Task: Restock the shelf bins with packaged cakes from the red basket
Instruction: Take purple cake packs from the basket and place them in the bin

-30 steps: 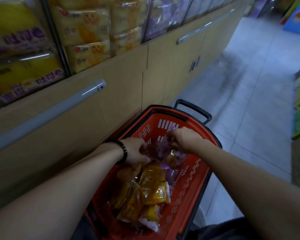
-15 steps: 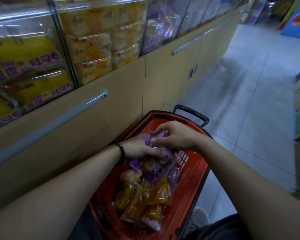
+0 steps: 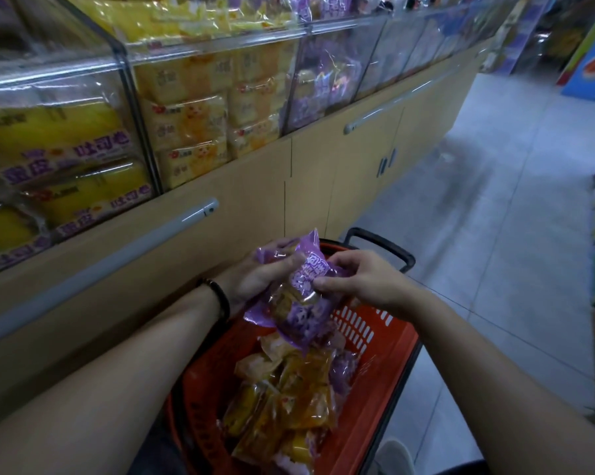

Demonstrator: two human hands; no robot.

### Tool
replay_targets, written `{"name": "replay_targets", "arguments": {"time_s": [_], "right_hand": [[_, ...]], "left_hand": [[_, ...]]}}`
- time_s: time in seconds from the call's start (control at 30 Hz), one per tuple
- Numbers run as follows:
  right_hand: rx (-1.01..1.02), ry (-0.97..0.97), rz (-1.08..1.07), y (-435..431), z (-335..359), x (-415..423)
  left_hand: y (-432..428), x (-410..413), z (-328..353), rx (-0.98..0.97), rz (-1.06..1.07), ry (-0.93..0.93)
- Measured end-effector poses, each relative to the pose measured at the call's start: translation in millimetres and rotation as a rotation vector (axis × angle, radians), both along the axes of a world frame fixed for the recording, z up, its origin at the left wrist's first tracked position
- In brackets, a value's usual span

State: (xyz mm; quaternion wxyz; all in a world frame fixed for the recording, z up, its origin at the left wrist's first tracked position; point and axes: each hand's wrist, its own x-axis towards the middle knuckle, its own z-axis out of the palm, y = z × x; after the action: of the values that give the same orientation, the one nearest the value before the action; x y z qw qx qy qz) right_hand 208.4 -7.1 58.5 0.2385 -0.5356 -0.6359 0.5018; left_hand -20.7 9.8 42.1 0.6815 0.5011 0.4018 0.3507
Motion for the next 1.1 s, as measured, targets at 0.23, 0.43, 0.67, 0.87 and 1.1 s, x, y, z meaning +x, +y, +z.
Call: {"name": "replay_targets", "arguments": {"time_s": [0.23,0.43,0.67,0.87,1.1], "right_hand": [[-0.045,0.327,-0.271,-5,5,9],[0.201,0.231,-0.253,-34,26,-4],[0.422,0.086,-0.08,-50,116,4],[0.684,-0.04,-0.108,-29,217,21],[0.916,-0.326,-0.27,49,312,61]], "left_hand": [[-4,-20,15,-0.093,0.044,-0.116],[-33,-18,45,-0.016,0.134,0.017],[-52,-15,163,0.5,0.109,0.326],[-36,1,285,0.779,0.075,0.51],[50,-13,370,0.747,0.203,0.35]]}}
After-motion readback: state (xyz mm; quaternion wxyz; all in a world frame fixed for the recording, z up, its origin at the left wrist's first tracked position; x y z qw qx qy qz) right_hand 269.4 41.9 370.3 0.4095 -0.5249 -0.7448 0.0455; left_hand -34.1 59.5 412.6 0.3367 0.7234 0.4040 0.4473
